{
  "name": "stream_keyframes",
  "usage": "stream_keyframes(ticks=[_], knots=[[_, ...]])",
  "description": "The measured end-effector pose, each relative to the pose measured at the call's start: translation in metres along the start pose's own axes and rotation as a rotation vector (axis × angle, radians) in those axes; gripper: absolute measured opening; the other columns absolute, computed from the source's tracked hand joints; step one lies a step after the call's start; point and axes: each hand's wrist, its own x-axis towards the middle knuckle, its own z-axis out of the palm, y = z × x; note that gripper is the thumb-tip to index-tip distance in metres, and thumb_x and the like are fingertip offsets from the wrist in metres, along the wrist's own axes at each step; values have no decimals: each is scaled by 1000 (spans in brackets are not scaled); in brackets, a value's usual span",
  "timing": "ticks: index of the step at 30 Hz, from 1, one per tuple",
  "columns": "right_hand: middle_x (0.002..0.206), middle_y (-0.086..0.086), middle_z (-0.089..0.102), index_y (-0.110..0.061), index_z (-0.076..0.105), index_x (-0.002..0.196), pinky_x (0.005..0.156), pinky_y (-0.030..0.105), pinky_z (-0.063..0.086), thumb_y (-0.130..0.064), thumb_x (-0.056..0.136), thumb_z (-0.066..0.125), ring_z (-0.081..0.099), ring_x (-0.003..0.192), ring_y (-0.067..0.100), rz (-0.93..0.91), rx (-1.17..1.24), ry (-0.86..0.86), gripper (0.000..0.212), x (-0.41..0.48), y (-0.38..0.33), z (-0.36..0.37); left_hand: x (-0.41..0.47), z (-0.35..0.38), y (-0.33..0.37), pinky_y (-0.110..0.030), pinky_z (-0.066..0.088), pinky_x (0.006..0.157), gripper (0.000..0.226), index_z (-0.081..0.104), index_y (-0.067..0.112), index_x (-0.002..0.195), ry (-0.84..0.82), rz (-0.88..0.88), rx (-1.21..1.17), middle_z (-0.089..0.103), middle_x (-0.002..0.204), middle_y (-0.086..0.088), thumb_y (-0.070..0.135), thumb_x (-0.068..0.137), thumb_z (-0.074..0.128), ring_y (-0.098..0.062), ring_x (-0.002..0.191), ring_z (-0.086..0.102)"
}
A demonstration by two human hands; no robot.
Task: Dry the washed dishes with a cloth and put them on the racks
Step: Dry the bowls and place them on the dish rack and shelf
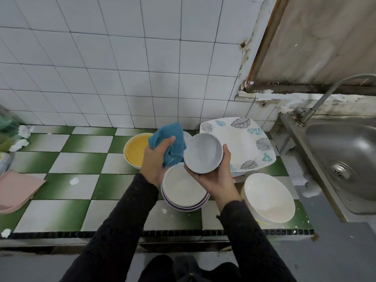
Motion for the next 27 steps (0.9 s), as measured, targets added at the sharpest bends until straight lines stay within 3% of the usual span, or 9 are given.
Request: stream_keyframes(ticks=[2, 6, 9, 11, 13, 16, 19, 23, 27], knots=[[140, 23, 52, -20, 48, 138, 103, 63, 46, -60, 77, 74, 54, 126, 44, -39, -23, 24, 78, -5, 0, -2, -1, 2, -8, -45, 58, 86, 20, 59, 27, 107, 59, 50, 146, 69, 106, -4, 17, 92, 67, -27, 102, 67], [142, 19, 53, -27, 48, 143, 99, 64, 47, -62, 69, 77, 51, 129, 41, -184, -132, 55, 87, -14, 2, -4, -3, 5, -19, -31, 55, 83, 21, 55, 24, 113, 99, 162, 409, 62, 103, 6, 19, 94, 64, -15, 97, 62], [143, 14, 57, -32, 47, 146, 97, 60, 51, -58, 68, 84, 54, 131, 36, -313, -160, 38, 90, -30, 5, -4, -5, 4, -22, -25, 53, 80, 26, 52, 27, 119, -29, 260, 694, 59, 95, 14, 17, 97, 60, -5, 84, 58], [140, 11, 61, -29, 48, 147, 95, 53, 55, -49, 80, 80, 58, 129, 33, -401, -204, 25, 77, -43, 6, -3, -6, 8, -21, -15, 50, 76, 33, 54, 27, 126, -141, 298, 770, 62, 101, 9, 12, 97, 58, -6, 83, 58], [137, 10, 64, -24, 49, 146, 90, 43, 58, -41, 88, 72, 61, 126, 30, -483, -322, 94, 64, -58, 4, -4, -6, 14, -21, -15, 50, 85, 38, 54, 22, 133, -235, 343, 817, 62, 118, 5, 10, 97, 57, -9, 96, 59], [130, 9, 68, -16, 47, 142, 96, 45, 56, -46, 78, 84, 67, 118, 28, -595, -443, 291, 80, -76, 0, -11, -9, 28, -19, 1, 33, 91, 42, 52, 23, 135, -359, 370, 836, 54, 129, 12, 6, 97, 55, -6, 113, 53], [126, 4, 64, -22, 42, 130, 102, 45, 53, -59, 61, 91, 67, 114, 24, -686, -541, 498, 93, -103, -2, -18, -13, 48, -18, -9, 37, 96, 46, 54, 29, 133, -434, 332, 828, 53, 130, 13, 2, 95, 57, -5, 115, 51], [126, -1, 58, -26, 40, 133, 87, 27, 54, -53, 71, 84, 63, 111, 14, -863, -661, 681, 81, -143, -10, -33, -23, 91, -25, -21, 40, 103, 48, 57, 28, 129, -583, 361, 850, 57, 128, 11, -2, 93, 56, -6, 116, 52], [127, -5, 54, -29, 39, 133, 96, 39, 56, -53, 72, 87, 60, 113, 14, -980, -665, 807, 81, -178, -25, -58, -43, 135, -43, -21, 43, 93, 52, 59, 34, 124, -746, 416, 884, 60, 120, 17, -2, 87, 59, -5, 107, 55]])
